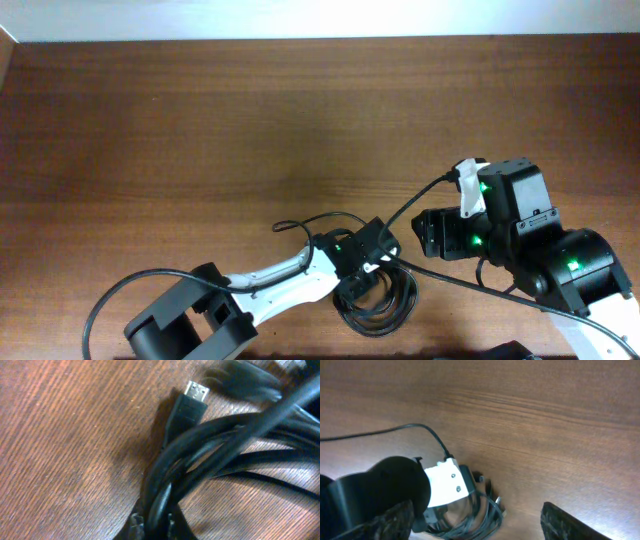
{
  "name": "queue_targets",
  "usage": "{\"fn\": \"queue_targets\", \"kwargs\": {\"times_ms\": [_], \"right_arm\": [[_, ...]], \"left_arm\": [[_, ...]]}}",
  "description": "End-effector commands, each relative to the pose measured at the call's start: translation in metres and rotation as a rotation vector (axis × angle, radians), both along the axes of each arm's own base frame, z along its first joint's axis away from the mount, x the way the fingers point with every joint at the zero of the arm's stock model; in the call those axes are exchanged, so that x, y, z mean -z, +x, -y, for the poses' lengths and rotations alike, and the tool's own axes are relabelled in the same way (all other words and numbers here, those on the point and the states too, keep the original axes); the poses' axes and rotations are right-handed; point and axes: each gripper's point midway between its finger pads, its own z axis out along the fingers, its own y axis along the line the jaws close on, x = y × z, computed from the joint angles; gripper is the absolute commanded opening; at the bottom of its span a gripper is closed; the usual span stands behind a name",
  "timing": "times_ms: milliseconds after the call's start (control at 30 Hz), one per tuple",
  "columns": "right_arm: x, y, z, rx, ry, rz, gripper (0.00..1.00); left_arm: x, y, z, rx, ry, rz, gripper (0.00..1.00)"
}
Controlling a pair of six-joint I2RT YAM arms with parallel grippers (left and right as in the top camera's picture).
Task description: Untangle cables
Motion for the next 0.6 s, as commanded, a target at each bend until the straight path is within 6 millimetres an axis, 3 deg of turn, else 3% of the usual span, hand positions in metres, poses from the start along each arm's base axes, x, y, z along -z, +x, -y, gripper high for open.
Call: {"fn": "queue_targets", "kwargs": {"times_ms": [0, 100, 200, 300, 400, 500, 533, 567], "right_arm": [[-0.002, 0.001, 0.001, 0.011, -0.002, 0.004, 0.66], [-0.002, 0.001, 0.001, 0.011, -0.002, 0.005, 0.64], [-0.003, 0.000, 0.001, 0.010, 0.001, 0.009, 0.64], [-0.005, 0.000, 0.002, 0.010, 0.002, 0.015, 0.64], [-0.005, 0.000, 0.001, 0.009, 0.005, 0.018, 0.64], [-0.010, -0.002, -0.011, -0.035, 0.068, 0.017, 0.64], [-0.018, -0.004, -0.027, -0.121, 0.130, 0.036, 0.63], [-0.023, -0.006, -0.037, -0.186, 0.169, 0.052, 0.63]], "left_arm": [[0.032, 0.000, -0.041, -0.142, 0.185, 0.005, 0.00], [0.001, 0.031, -0.064, -0.344, 0.299, 0.117, 0.00], [-0.029, 0.059, -0.075, -0.477, 0.288, 0.121, 0.00], [-0.077, 0.091, -0.075, -0.577, 0.150, 0.191, 0.00], [-0.138, 0.113, -0.088, -0.768, -0.054, 0.279, 0.00], [-0.200, 0.120, -0.093, -0.844, -0.273, 0.379, 0.00], [-0.229, 0.117, -0.089, -0.833, -0.387, 0.407, 0.00], [-0.245, 0.114, -0.085, -0.821, -0.452, 0.412, 0.00]]}}
